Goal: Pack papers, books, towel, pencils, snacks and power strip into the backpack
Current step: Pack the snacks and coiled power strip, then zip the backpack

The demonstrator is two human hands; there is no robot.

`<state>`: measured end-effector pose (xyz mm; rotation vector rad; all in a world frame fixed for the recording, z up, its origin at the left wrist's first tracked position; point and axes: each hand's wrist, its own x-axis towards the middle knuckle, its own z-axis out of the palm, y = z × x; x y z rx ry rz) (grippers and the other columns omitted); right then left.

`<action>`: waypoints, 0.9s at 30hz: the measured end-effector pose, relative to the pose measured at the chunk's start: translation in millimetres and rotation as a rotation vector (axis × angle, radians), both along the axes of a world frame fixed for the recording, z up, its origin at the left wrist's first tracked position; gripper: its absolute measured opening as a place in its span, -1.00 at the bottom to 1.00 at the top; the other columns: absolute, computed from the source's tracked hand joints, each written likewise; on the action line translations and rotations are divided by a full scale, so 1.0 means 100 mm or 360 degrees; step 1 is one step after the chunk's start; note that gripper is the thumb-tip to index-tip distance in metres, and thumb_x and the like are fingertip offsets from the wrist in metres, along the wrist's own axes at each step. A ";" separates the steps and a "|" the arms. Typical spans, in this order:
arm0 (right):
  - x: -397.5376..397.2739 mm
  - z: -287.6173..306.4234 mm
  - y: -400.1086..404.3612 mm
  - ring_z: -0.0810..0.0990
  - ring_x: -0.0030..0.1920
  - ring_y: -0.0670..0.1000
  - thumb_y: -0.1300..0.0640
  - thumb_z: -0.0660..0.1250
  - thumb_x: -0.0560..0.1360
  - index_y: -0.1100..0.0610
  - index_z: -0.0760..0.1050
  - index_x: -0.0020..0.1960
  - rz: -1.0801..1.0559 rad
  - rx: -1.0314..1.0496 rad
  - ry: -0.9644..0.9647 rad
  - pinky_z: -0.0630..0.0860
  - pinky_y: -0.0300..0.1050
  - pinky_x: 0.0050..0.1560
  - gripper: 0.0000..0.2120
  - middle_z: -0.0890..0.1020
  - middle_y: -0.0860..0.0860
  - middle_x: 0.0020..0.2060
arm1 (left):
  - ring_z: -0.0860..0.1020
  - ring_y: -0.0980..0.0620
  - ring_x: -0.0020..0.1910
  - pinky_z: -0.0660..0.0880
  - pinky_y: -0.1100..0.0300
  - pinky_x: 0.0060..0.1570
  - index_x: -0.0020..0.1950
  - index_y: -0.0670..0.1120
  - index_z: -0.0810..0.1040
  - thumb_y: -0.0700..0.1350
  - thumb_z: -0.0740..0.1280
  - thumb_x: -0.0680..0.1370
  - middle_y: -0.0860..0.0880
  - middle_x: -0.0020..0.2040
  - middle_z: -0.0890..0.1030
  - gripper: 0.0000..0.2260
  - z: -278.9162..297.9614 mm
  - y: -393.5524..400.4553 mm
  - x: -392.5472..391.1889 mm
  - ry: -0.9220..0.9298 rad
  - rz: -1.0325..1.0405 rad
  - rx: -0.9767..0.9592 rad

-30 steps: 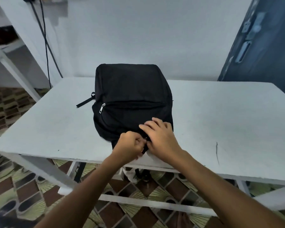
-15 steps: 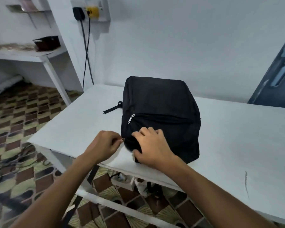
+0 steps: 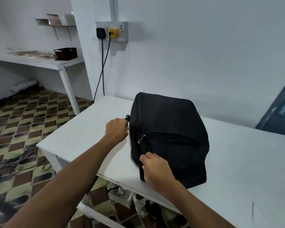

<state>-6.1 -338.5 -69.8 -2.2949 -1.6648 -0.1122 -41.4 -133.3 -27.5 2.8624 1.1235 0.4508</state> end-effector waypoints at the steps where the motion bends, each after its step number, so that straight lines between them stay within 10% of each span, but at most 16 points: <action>1: 0.01 0.01 -0.02 0.55 -0.32 0.09 0.30 0.44 0.25 0.14 0.49 -0.18 0.0011 0.0012 0.0011 0.28 -0.16 -0.39 -0.80 0.54 0.04 -0.30 | 0.57 -0.23 -0.06 0.41 0.09 -0.18 -0.04 -0.12 0.60 -0.10 0.28 0.53 -0.16 -0.08 0.63 -0.86 0.02 0.00 0.07 0.0043 0.0001 0.0020; 6: 0.19 0.27 -0.24 0.44 0.16 0.10 0.15 0.21 0.55 0.12 0.41 0.25 0.0199 -0.0345 0.0124 0.37 -0.05 0.07 -0.72 0.47 0.07 0.14 | 0.55 -0.21 -0.07 0.47 0.06 -0.20 -0.06 -0.12 0.56 -0.18 0.31 0.40 -0.12 -0.10 0.60 -0.86 0.04 -0.10 0.15 -0.0059 -0.0021 -0.0035; 10: 0.63 0.42 -0.63 0.31 0.28 0.12 -0.14 0.43 0.33 0.00 0.19 0.41 0.0001 -0.0663 -0.0188 0.22 0.10 0.27 -0.25 0.33 0.04 0.26 | 0.47 -0.07 0.02 0.48 0.05 -0.03 0.01 -0.11 0.58 -0.14 0.34 0.31 -0.03 -0.02 0.53 -0.73 0.11 -0.46 -0.05 -0.0533 -0.0995 0.0100; 12: 0.80 0.38 -0.77 0.31 0.31 0.15 -0.19 0.45 0.29 0.06 0.18 0.44 -0.0112 -0.0854 -0.0318 0.21 0.16 0.28 -0.15 0.32 0.10 0.28 | 0.41 0.00 0.20 0.38 0.02 0.25 0.13 -0.02 0.57 0.13 0.35 0.39 0.01 0.14 0.52 -0.62 0.02 -0.70 -0.18 -0.0094 -0.1371 0.0068; 16: 0.82 0.29 -0.74 0.54 0.07 0.21 0.06 0.28 0.43 0.17 0.48 0.09 0.0004 -0.0673 -0.0379 0.37 -0.04 -0.05 -0.72 0.57 0.15 0.04 | 0.50 0.02 0.14 0.37 -0.27 0.26 0.04 0.12 0.61 0.39 0.26 0.26 0.09 0.04 0.59 -0.49 -0.32 -0.94 -0.20 0.0553 -0.1351 0.0639; 21: 0.81 0.92 -0.62 0.56 -0.12 0.14 0.05 0.29 0.45 0.08 0.44 -0.22 -0.0104 -0.0371 0.0285 0.38 -0.09 -0.19 -0.87 0.61 0.09 -0.19 | 0.59 0.00 -0.28 0.56 0.11 -0.16 -0.18 0.00 0.61 -0.01 0.47 0.18 0.08 -0.30 0.58 -0.75 0.24 -0.79 -0.07 -0.0085 -0.1282 0.0571; 27: 0.79 2.21 -0.31 0.51 -0.42 -0.04 0.21 0.37 0.45 0.18 0.54 -0.30 -0.0316 0.0713 0.1630 0.42 -0.20 -0.30 -0.84 0.56 0.05 -0.41 | 0.54 -0.11 0.06 0.44 0.07 0.06 0.12 -0.09 0.59 -0.06 0.44 0.43 -0.04 0.04 0.64 -0.71 1.50 -0.60 -0.08 -0.1089 -0.0655 0.0428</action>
